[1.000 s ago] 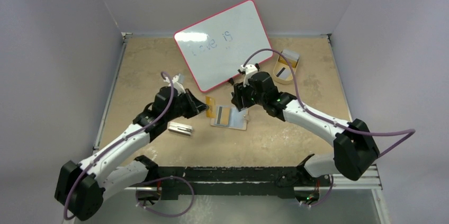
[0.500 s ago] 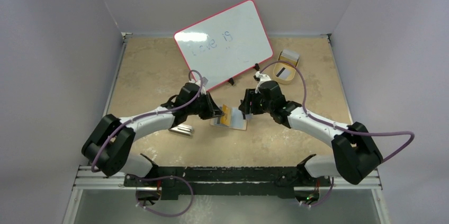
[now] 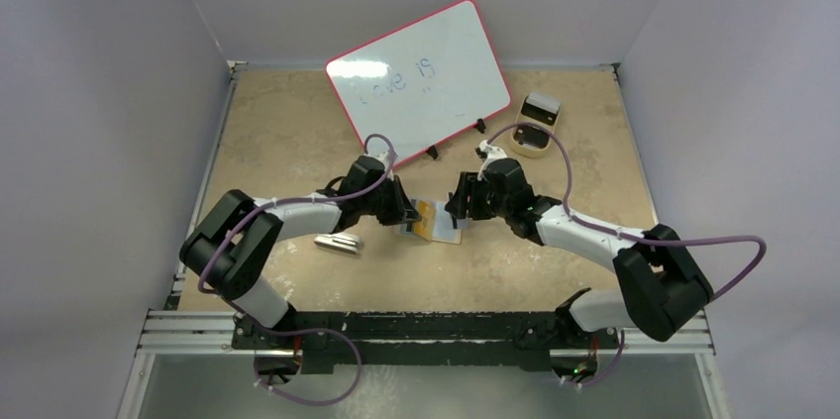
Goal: Put the credit cards into the card holder
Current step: Insert the credit card into the card holder.
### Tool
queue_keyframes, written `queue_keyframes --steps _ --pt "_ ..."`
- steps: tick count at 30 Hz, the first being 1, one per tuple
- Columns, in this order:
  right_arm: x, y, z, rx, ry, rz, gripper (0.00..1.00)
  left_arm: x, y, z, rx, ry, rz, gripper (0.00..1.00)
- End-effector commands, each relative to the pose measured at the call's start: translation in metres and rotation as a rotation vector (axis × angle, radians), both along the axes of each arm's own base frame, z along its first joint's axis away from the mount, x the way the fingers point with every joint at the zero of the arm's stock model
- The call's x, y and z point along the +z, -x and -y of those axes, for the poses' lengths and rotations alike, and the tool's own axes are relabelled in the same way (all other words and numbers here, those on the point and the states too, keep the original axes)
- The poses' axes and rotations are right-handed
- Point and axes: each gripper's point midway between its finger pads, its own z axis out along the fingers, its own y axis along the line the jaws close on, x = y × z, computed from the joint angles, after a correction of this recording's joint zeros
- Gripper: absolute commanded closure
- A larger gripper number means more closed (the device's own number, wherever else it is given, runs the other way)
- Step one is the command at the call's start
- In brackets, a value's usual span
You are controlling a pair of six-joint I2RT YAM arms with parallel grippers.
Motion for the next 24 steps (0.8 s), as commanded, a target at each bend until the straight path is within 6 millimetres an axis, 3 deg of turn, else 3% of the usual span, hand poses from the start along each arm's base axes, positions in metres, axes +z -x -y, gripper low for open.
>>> queue_keyframes --steps 1,10,24 --pt "-0.009 -0.002 0.005 -0.046 -0.012 -0.001 0.98 0.004 -0.016 0.008 -0.017 0.003 0.081 1.0" --pt "-0.023 -0.003 0.015 -0.066 0.026 -0.025 0.98 -0.006 -0.019 0.01 -0.004 -0.01 0.101 1.0" --pt "-0.029 0.0 0.016 -0.063 0.011 -0.04 0.99 -0.014 -0.018 0.022 -0.015 -0.021 0.122 1.0"
